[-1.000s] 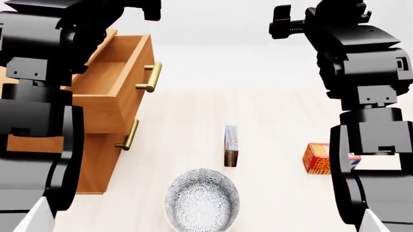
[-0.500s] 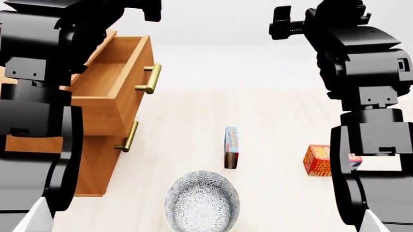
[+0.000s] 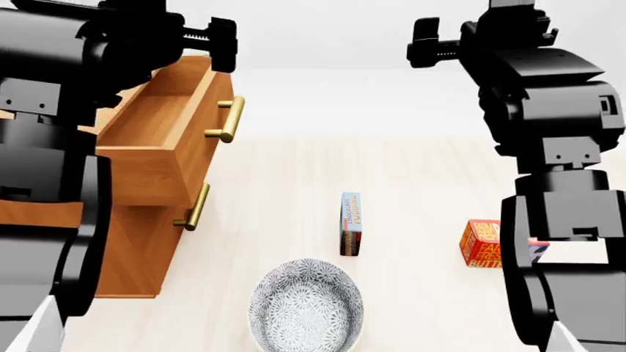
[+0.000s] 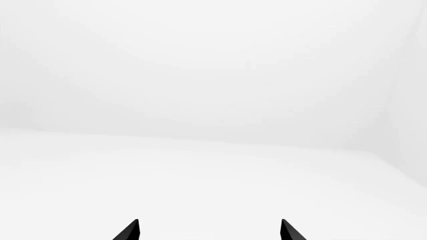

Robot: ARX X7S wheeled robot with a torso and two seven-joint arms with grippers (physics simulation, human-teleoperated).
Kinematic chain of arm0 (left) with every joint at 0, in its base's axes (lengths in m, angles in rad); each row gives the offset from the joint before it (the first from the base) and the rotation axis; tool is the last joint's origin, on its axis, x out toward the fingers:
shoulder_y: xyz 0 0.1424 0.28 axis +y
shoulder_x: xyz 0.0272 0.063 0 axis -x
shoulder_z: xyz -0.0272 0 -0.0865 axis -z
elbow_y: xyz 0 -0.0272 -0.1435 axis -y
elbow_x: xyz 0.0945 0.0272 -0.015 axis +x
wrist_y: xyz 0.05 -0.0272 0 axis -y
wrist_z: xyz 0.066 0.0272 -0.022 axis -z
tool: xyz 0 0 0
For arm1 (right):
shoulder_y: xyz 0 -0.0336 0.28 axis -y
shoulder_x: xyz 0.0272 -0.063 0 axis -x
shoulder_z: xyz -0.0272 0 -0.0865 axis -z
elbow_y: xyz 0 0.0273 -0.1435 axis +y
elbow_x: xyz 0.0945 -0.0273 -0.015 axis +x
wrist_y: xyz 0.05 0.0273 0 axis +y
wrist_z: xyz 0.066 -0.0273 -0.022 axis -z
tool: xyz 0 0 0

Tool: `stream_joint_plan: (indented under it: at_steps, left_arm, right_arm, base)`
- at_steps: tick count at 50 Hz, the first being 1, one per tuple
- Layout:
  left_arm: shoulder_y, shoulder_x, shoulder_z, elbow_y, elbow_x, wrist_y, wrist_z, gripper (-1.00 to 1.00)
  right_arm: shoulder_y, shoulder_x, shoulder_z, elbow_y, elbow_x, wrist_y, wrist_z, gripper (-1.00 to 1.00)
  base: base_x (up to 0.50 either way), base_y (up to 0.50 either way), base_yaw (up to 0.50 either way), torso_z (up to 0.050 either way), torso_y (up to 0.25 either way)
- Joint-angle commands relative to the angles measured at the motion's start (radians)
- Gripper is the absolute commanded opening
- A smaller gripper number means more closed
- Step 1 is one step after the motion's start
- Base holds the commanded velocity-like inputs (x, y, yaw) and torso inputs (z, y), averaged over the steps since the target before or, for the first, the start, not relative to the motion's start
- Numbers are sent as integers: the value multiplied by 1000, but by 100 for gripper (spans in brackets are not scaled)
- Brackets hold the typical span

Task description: Put the chocolate pudding in the top drawer of the cabinet and close it.

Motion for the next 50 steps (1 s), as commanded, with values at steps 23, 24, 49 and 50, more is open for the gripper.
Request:
stream_joint_plan:
  at_steps: [23,24,49,50]
  left_arm:
    - [-28,-19,-81,-161,-52,-135,-6,100]
    - [-30,-17,-80,-172,-51,-128,-4,100]
    - [-118,57,-17,-589,2,122,82,100]
    - [-117,58,-18,-592,2,126,84,100]
  right_arm:
    - [-19,4,-23,-27,7,21,-2,100]
    - [-19,4,-24,-27,7,22,-2,100]
    - [-21,2,-32,49,8,-33,-3,100]
    - [-20,1,-33,54,8,-36,-3,100]
  base:
    - [0,0,0,0,0]
    - [0,0,0,0,0]
    - [0,0,0,0,0]
    - [0,0,0,0,0]
